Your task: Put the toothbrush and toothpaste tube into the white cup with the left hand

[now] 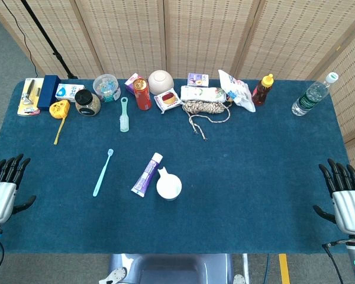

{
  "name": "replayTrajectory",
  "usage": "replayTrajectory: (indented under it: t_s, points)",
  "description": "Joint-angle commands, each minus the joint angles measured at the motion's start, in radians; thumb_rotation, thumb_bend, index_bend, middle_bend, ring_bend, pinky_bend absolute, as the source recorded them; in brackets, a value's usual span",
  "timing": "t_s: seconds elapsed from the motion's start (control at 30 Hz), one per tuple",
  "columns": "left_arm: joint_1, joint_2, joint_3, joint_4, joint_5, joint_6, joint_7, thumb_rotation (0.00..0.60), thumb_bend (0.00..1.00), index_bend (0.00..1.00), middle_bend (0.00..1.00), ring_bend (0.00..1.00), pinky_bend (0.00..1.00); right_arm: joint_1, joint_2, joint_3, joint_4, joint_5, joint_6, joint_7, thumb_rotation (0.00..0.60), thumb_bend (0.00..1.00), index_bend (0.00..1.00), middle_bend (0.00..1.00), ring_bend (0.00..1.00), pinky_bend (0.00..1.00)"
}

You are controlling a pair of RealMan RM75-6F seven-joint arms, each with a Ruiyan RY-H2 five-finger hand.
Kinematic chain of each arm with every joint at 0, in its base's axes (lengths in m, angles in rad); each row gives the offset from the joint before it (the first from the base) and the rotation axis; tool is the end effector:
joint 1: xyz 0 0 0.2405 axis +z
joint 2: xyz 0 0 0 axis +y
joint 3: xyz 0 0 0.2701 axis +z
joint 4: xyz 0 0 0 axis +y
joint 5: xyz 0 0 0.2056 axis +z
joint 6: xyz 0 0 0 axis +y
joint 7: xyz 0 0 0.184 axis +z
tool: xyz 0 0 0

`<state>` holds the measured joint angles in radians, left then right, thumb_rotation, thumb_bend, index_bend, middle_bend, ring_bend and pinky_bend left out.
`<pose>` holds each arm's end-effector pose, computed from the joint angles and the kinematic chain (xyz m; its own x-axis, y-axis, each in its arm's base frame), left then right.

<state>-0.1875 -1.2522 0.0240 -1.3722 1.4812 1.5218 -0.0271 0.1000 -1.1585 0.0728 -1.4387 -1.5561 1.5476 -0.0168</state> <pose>-0.3385 0.2454 0.1426 0.4708 -0.0181 0.8820 0.8788 -0.0785 -0.4707 -0.3313 -0.2328 0.1834 0.5239 0.1014 0.8457 -0.8454 -0.0596 0.5308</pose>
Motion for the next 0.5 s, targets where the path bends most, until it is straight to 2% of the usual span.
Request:
replayTrajectory:
  t_s: [0.03,0.27,0.5]
  points:
    - [0.002,-0.003,-0.002,0.008,0.011,0.002,-0.006,0.600,0.18,0.00,0.00,0.00,0.00,-0.003,0.002,0.001,-0.004,-0.002,0.006,0.005,0.600,0.00,0.02,0.00,0.00,0.00]
    - [0.001,0.013,0.009,-0.012,0.025,-0.037,-0.014,0.600,0.18,0.00,0.00,0.00,0.00,-0.004,0.010,-0.001,-0.023,-0.020,0.018,0.028,0.600,0.00,0.02,0.00,0.00,0.00]
    - [-0.067,0.027,0.003,-0.004,0.091,-0.101,0.081,0.600,0.18,0.00,0.00,0.00,0.00,0.001,0.008,0.002,-0.013,-0.017,0.010,0.067,0.600,0.00,0.03,0.00,0.00,0.00]
